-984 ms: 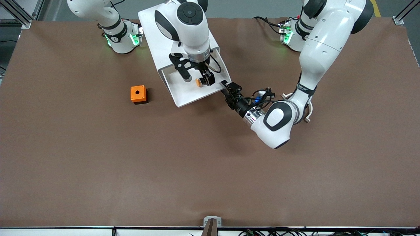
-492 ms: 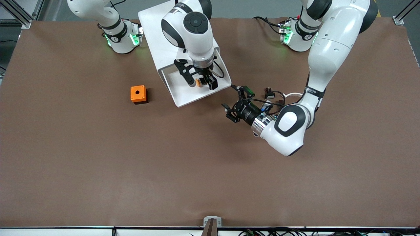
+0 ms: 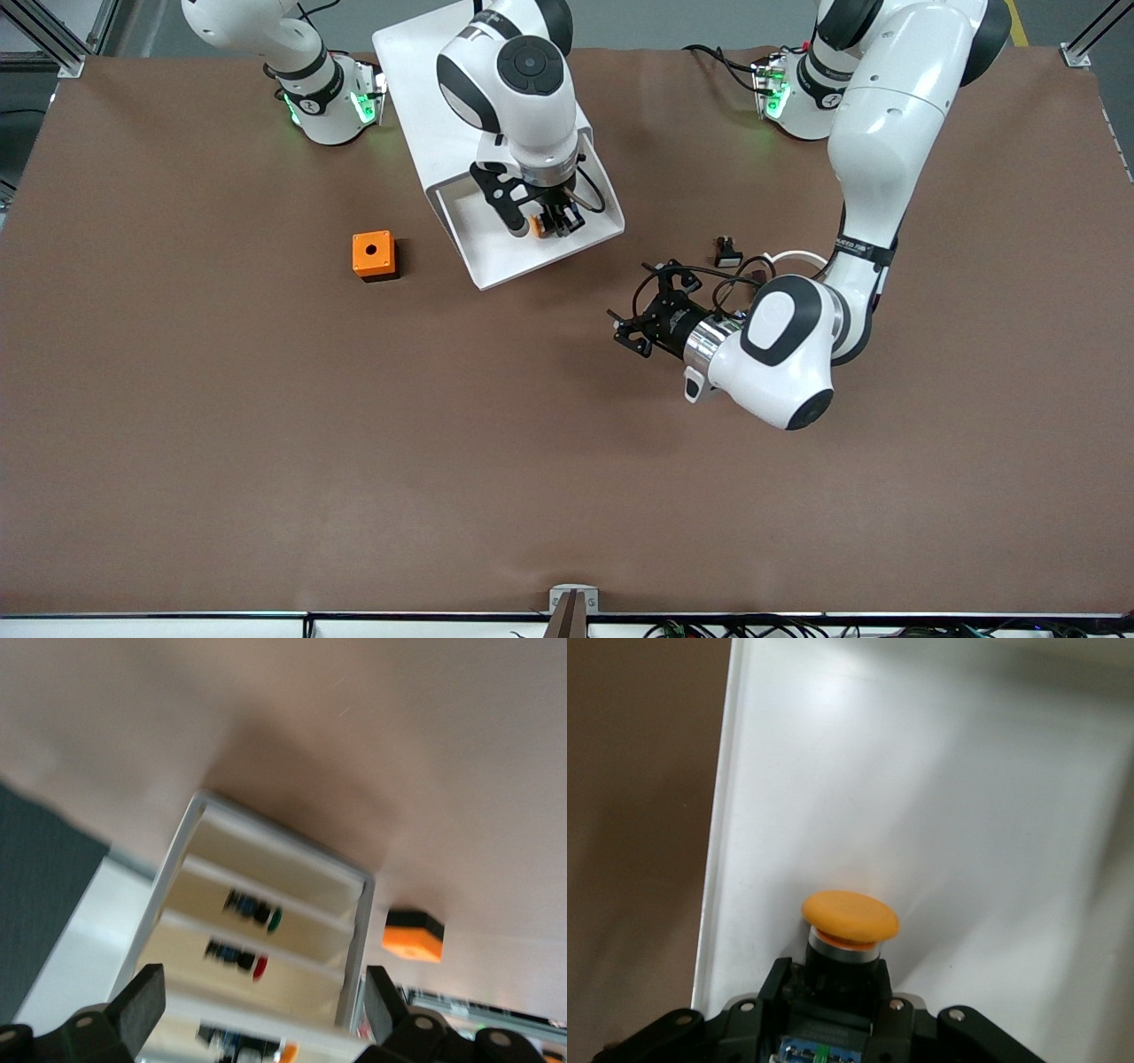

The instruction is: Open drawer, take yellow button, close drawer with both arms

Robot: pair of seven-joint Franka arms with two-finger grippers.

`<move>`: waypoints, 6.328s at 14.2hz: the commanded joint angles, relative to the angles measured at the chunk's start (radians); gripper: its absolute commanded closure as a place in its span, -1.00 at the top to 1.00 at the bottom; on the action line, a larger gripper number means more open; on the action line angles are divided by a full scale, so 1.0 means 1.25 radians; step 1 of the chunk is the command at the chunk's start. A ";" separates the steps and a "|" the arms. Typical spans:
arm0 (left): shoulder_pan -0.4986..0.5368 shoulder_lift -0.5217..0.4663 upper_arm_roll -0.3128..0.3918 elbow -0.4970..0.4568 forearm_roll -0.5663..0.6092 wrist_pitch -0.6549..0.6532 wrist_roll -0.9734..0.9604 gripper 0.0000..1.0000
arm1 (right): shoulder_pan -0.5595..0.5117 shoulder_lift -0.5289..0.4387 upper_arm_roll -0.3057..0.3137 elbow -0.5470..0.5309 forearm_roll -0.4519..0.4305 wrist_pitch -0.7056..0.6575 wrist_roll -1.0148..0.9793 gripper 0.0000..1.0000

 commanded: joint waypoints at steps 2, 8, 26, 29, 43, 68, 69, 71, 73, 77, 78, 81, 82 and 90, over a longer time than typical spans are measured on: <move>-0.038 -0.048 0.002 -0.010 0.131 0.128 0.046 0.98 | 0.004 0.001 -0.010 0.019 -0.007 -0.008 -0.015 -0.99; -0.099 -0.103 -0.017 -0.027 0.320 0.278 0.051 0.98 | -0.121 -0.008 -0.015 0.127 -0.005 -0.183 -0.315 -0.99; -0.289 -0.159 -0.015 -0.087 0.549 0.354 -0.048 0.99 | -0.668 0.148 -0.016 0.086 -0.007 0.023 -1.480 -0.99; -0.322 -0.167 -0.018 -0.096 0.550 0.349 -0.062 0.99 | -0.697 0.205 -0.016 0.085 -0.007 0.097 -1.529 -0.99; -0.359 -0.162 -0.068 -0.141 0.354 0.347 -0.110 0.99 | -0.698 0.339 -0.015 0.064 -0.007 0.268 -1.536 -0.94; -0.293 -0.205 -0.060 -0.195 0.263 0.349 -0.100 0.99 | -0.706 0.001 -0.021 0.090 -0.022 -0.228 -1.453 1.00; -0.276 -0.221 -0.058 -0.195 0.279 0.338 -0.100 0.99 | -0.704 -0.025 -0.021 0.093 -0.041 -0.255 -1.446 1.00; -0.229 -0.260 -0.058 -0.195 0.323 0.291 -0.094 0.99 | -0.705 -0.082 -0.018 0.091 -0.064 -0.287 -1.446 1.00; -0.170 -0.308 -0.060 -0.191 0.369 0.193 -0.016 0.99 | -0.706 -0.118 -0.018 0.091 -0.065 -0.311 -1.444 1.00; -0.050 -0.396 -0.058 -0.189 0.427 0.116 0.144 0.99 | -0.714 -0.162 -0.021 0.093 -0.067 -0.346 -1.452 1.00; -0.022 -0.411 -0.058 -0.189 0.427 0.115 0.175 0.99 | -0.713 -0.169 -0.021 0.094 -0.071 -0.351 -1.453 1.00; 0.053 -0.435 -0.058 -0.188 0.479 0.076 0.294 0.99 | -0.713 -0.170 -0.020 0.096 -0.081 -0.363 -1.453 1.00; 0.075 -0.444 -0.058 -0.188 0.490 0.057 0.347 0.99 | -0.713 -0.170 -0.020 0.096 -0.086 -0.362 -1.453 1.00; 0.214 -0.448 -0.058 -0.188 0.594 0.024 0.669 0.99 | -0.717 -0.163 -0.020 0.145 -0.088 -0.402 -1.451 1.00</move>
